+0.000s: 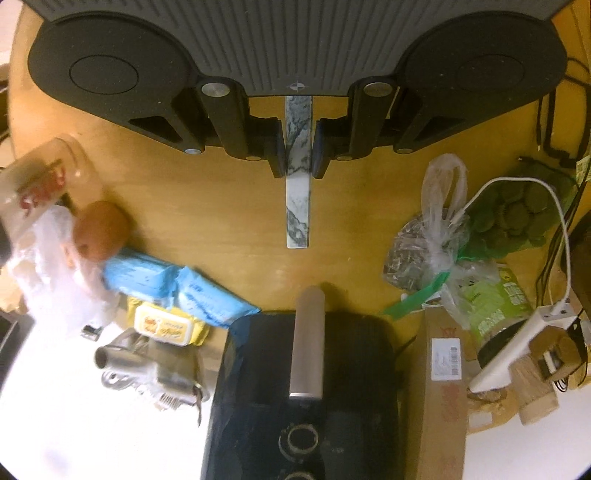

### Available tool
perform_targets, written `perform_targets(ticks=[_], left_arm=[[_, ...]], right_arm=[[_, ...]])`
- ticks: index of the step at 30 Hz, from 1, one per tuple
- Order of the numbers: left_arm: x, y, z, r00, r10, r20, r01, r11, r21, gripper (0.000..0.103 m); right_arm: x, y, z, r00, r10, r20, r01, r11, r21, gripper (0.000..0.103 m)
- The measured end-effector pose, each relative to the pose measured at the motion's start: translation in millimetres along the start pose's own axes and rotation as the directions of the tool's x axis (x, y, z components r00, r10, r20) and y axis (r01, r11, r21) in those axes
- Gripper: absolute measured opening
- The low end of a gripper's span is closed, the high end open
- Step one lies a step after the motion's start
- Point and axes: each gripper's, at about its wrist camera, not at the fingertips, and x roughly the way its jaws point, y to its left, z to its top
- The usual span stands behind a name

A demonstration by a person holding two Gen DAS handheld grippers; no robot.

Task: Organize rigid objects
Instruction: 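Carry the marble strip to the box with the left gripper while the right gripper carries the plug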

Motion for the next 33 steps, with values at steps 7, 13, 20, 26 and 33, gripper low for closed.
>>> perform_targets(ticks=[7, 13, 20, 26, 33], left_arm=[[-39.2, -0.8, -12.9, 0.999, -0.033, 0.035, 0.034, 0.999, -0.015, 0.015], [-67.6, 2.3, -26.9, 0.997, -0.053, 0.06, 0.055, 0.998, -0.032, 0.015], [-94.8, 2.9, -41.2, 0.996, -0.059, 0.064, 0.063, 0.997, -0.054, 0.015], [-112.0, -0.5, -52.1, 0.997, -0.05, 0.058, 0.053, 0.997, -0.054, 0.016], [-128.5, -4.1, -68.2, 0.996, -0.064, 0.056, 0.067, 0.996, -0.055, 0.015]], right_arm=[[-1.5, 10.9, -0.1, 1.0, 0.02, -0.001, -0.02, 1.0, -0.022, 0.044], [-3.3, 17.9, -0.3, 1.0, 0.031, -0.005, -0.031, 0.999, -0.033, 0.044], [-6.9, 26.1, -3.4, 0.999, 0.041, -0.009, -0.042, 0.998, -0.042, 0.044], [-8.3, 34.3, -7.4, 0.999, 0.045, -0.016, -0.046, 0.997, -0.054, 0.044], [-10.3, 42.2, -13.5, 0.999, 0.047, -0.024, -0.048, 0.997, -0.062, 0.044]])
